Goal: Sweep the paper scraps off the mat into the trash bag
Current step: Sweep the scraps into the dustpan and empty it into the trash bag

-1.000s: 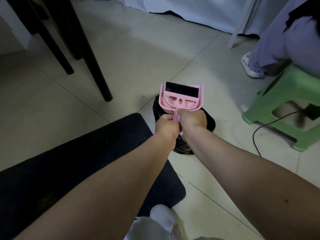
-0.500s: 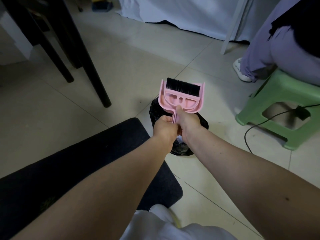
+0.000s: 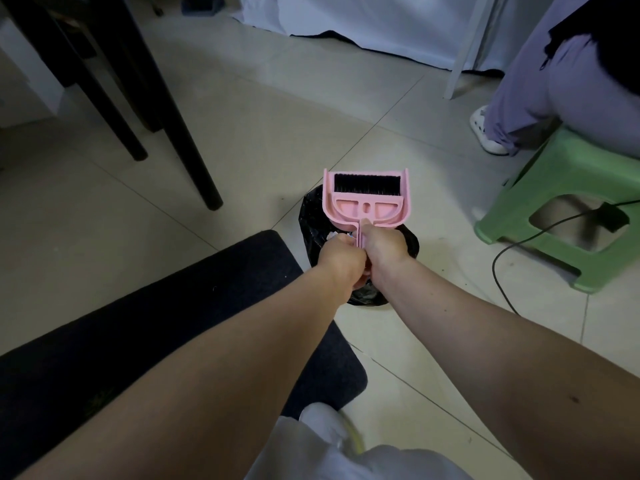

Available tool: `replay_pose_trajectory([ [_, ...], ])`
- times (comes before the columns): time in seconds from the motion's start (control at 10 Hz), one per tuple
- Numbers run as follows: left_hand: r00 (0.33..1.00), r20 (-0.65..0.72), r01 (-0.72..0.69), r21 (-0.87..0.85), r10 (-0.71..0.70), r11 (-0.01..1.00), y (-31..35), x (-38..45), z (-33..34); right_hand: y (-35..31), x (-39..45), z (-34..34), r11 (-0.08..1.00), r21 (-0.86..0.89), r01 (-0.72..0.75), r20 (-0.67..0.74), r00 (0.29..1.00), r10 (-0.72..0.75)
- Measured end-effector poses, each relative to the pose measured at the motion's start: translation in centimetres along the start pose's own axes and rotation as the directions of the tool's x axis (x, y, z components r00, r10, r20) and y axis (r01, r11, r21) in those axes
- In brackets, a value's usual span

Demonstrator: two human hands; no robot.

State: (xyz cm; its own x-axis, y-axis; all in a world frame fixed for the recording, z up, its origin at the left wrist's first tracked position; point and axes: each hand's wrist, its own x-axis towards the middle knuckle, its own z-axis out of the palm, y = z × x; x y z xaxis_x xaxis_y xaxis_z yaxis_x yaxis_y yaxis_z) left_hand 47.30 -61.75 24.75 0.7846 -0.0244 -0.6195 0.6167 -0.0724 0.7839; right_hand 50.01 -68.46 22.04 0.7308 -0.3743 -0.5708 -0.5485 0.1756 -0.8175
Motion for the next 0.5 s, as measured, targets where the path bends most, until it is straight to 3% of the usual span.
replay_pose_trajectory([
  [0.2, 0.998, 0.067, 0.000, 0.246, -0.017, 0.969, -0.1, -0.2, 0.7, 0.3, 0.5, -1.0, 0.999, -0.050, 0.019, -0.048, 0.999, -0.021],
  [0.3, 0.997, 0.075, -0.026, 0.300, 0.004, 0.954, -0.2, -0.3, 1.3, 0.9, 0.9, -3.4, 0.995, -0.045, 0.084, -0.147, 0.985, -0.090],
  [0.4, 0.993, 0.076, -0.117, 0.440, 0.092, 0.891, -0.7, 0.2, 1.9, 2.1, 1.2, -7.1, 0.992, -0.079, 0.102, -0.256, 0.959, -0.119],
  [0.5, 0.989, 0.114, -0.140, 0.598, 0.089, 0.789, -2.1, 1.6, 1.7, 4.7, 1.9, -11.2, 0.995, -0.102, 0.008, -0.297, 0.954, -0.038],
])
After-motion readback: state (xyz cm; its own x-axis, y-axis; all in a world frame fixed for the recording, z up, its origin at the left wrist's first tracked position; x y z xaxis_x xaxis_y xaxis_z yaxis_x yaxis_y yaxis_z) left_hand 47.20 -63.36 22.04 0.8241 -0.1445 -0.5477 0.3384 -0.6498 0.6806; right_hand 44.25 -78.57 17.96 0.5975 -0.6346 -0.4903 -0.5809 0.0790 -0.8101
